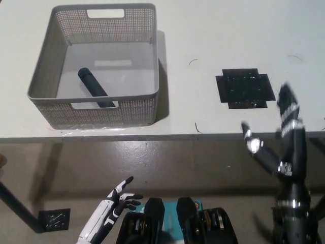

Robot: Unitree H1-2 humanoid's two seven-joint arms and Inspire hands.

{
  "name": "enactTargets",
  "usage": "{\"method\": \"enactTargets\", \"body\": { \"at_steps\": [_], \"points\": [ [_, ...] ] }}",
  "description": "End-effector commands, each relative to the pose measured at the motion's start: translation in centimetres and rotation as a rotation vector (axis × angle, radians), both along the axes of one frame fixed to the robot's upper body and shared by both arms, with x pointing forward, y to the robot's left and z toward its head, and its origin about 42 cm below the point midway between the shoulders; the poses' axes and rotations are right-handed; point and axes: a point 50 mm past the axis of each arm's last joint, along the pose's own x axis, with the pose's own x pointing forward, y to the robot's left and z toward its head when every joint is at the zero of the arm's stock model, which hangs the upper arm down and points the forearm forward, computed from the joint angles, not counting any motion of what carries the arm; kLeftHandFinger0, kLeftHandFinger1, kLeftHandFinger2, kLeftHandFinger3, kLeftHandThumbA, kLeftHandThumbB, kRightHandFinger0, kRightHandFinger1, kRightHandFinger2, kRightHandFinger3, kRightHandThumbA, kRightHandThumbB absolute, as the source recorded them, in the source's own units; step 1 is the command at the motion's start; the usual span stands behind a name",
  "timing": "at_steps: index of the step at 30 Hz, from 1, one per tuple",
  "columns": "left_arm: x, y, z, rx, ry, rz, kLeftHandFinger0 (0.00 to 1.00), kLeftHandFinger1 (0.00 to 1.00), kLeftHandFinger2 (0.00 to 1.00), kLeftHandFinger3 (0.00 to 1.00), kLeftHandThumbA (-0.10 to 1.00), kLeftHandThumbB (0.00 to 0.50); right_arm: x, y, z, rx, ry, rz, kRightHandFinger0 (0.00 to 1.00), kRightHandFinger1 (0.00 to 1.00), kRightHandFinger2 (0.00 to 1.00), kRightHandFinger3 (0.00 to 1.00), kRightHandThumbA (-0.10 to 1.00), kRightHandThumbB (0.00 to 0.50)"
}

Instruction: Use the right hand to pick up a electric screw driver and put it into a container on the left side

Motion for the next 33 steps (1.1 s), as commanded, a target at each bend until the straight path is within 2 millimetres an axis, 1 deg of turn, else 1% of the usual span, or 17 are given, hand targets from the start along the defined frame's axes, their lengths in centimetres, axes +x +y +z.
{"method": "enactTargets", "body": {
  "at_steps": [1, 3, 4, 5, 6, 8, 10, 11, 12, 13, 18, 22, 24, 25, 26, 28, 33],
  "points": [
    [0.5, 0.7, 0.9, -0.009, -0.063, 0.033, 0.68, 0.69, 0.73, 1.0, 1.0, 0.269, -0.5, 0.0, -2.1, -0.055, -0.011, 0.046, 1.0, 1.0, 1.0, 1.0, 0.74, 0.174],
    [0.5, 0.8, 0.9, -0.013, -0.064, 0.042, 0.67, 0.68, 0.73, 1.0, 1.0, 0.272, -1.1, -0.4, -4.2, -0.047, 0.037, 0.057, 1.0, 1.0, 1.0, 1.0, 0.72, 0.144],
    [0.5, 0.8, 0.9, -0.016, -0.065, 0.049, 0.66, 0.69, 0.75, 1.0, 1.0, 0.277, -1.5, -0.6, -5.6, -0.035, 0.075, 0.06, 1.0, 1.0, 1.0, 1.0, 0.71, 0.145],
    [0.5, 0.8, 0.9, -0.015, -0.065, 0.05, 0.66, 0.69, 0.75, 1.0, 1.0, 0.277, -1.5, -0.6, -5.8, -0.035, 0.08, 0.06, 1.0, 1.0, 1.0, 1.0, 0.71, 0.146],
    [0.6, 0.9, 0.9, -0.019, -0.065, 0.056, 0.68, 0.71, 0.78, 1.0, 1.0, 0.28, -1.8, -0.7, -6.7, -0.026, 0.103, 0.053, 1.0, 1.0, 1.0, 1.0, 0.7, 0.148],
    [0.6, 1.0, 0.9, -0.031, -0.062, 0.06, 0.71, 0.75, 0.86, 1.0, 1.0, 0.283, -2.1, -0.8, -7.7, -0.021, 0.129, 0.047, 1.0, 1.0, 1.0, 1.0, 0.69, 0.144],
    [0.7, 1.1, 0.9, -0.027, -0.065, 0.064, 0.78, 0.9, 0.99, 1.0, 1.0, 0.28, -2.5, -0.9, -8.9, -0.003, 0.166, 0.044, 1.0, 1.0, 1.0, 1.0, 0.64, 0.14],
    [0.8, 1.0, 0.9, -0.023, -0.067, 0.068, 0.88, 1.0, 1.0, 1.0, 1.0, 0.292, -2.7, -1.0, -9.5, 0.0, 0.187, 0.038, 1.0, 1.0, 1.0, 1.0, 0.65, 0.15],
    [0.9, 1.0, 0.9, -0.016, -0.068, 0.07, 0.96, 1.0, 1.0, 1.0, 1.0, 0.299, -2.8, -1.1, -9.8, -0.002, 0.199, 0.034, 1.0, 1.0, 1.0, 1.0, 0.65, 0.148],
    [0.9, 1.0, 0.9, -0.007, -0.066, 0.072, 1.0, 1.0, 1.0, 1.0, 1.0, 0.312, -2.8, -1.2, -10.2, -0.007, 0.213, 0.028, 1.0, 1.0, 1.0, 1.0, 0.67, 0.158],
    [1.4, 0.9, 0.8, 0.006, -0.009, 0.064, 1.0, 1.0, 1.0, 1.0, 1.0, 0.322, -2.5, -1.5, -11.1, -0.002, 0.249, 0.031, 1.0, 1.0, 1.0, 1.0, 0.71, 0.145],
    [1.7, 0.8, 0.9, 0.017, 0.001, 0.052, 1.0, 1.0, 1.0, 1.0, 1.0, 0.3, -2.7, -2.0, -11.9, -0.011, 0.308, 0.044, 1.0, 1.0, 1.0, 1.0, 0.8, 0.163],
    [1.6, 1.0, 0.9, 0.028, 0.008, 0.054, 1.0, 1.0, 1.0, 1.0, 1.0, 0.31, -2.8, -2.1, -12.2, 0.002, 0.334, 0.056, 1.0, 1.0, 1.0, 1.0, 0.8, 0.163],
    [1.6, 1.1, 0.9, 0.025, 0.018, 0.055, 1.0, 1.0, 1.0, 1.0, 1.0, 0.328, -2.9, -2.2, -12.3, 0.003, 0.342, 0.067, 1.0, 1.0, 1.0, 1.0, 0.82, 0.166],
    [1.5, 1.1, 0.9, 0.024, 0.024, 0.057, 1.0, 1.0, 1.0, 1.0, 1.0, 0.332, -3.0, -2.3, -12.2, 0.006, 0.345, 0.073, 1.0, 1.0, 1.0, 1.0, 0.83, 0.164],
    [1.5, 1.0, 0.8, 0.006, 0.024, 0.053, 1.0, 1.0, 1.0, 1.0, 1.0, 0.319, -3.0, -2.5, -12.1, 0.011, 0.348, 0.078, 1.0, 1.0, 1.0, 1.0, 0.83, 0.179],
    [1.8, 1.1, 1.2, 0.021, 0.015, 0.06, 1.0, 1.0, 1.0, 1.0, 1.0, 0.334, -2.6, -2.6, -11.7, 0.013, 0.343, 0.082, 1.0, 1.0, 1.0, 1.0, 0.85, 0.184]
  ]
}}
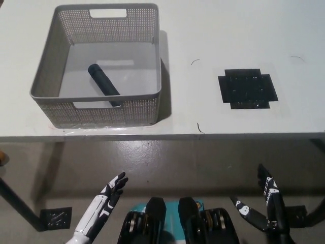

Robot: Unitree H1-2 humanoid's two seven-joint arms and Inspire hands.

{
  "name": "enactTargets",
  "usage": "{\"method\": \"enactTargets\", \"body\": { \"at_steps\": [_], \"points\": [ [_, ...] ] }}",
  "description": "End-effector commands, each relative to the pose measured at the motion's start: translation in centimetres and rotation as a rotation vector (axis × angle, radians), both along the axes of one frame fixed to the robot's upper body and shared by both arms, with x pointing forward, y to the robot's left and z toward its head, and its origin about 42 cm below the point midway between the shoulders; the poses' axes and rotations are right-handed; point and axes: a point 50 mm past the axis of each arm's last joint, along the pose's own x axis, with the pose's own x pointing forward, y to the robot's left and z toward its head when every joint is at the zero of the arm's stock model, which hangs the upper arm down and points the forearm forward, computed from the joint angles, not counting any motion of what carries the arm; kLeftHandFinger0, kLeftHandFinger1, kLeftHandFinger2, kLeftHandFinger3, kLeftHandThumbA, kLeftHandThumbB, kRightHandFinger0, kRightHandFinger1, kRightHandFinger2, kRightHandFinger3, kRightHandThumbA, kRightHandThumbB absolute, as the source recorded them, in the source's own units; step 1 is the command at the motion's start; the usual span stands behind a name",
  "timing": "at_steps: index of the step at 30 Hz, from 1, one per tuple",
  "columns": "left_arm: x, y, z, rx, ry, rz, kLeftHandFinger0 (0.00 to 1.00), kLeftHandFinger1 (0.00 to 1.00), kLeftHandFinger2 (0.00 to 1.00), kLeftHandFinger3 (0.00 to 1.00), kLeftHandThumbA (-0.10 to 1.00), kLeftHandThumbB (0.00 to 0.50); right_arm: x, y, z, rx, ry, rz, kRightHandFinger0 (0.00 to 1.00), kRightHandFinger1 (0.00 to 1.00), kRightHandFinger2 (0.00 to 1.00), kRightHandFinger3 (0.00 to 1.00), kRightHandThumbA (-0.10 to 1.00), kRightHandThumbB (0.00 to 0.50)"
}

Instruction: Use the right hand to pick up a electric screw driver and put it into a container on the left side

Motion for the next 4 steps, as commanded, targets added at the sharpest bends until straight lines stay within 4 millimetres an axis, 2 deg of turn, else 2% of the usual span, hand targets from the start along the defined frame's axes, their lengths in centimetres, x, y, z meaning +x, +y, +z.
{"method": "enactTargets", "body": {
  "at_steps": [1, 4],
  "points": [
    [1.03, 0.29, 1.46, 0.005, -0.036, 0.001, 1.0, 1.0, 1.0, 1.0, 1.0, 0.334, 1.1, -0.54, 1.47, 0.019, -0.047, 0.021, 1.0, 1.0, 1.0, 1.0, 0.85, 0.186],
    [1.17, 0.29, 1.57, 0.007, -0.035, 0.001, 1.0, 1.0, 1.0, 1.0, 1.0, 0.335, 1.21, -0.54, 1.57, 0.019, -0.048, 0.021, 1.0, 1.0, 1.0, 1.0, 0.85, 0.187]
  ]
}}
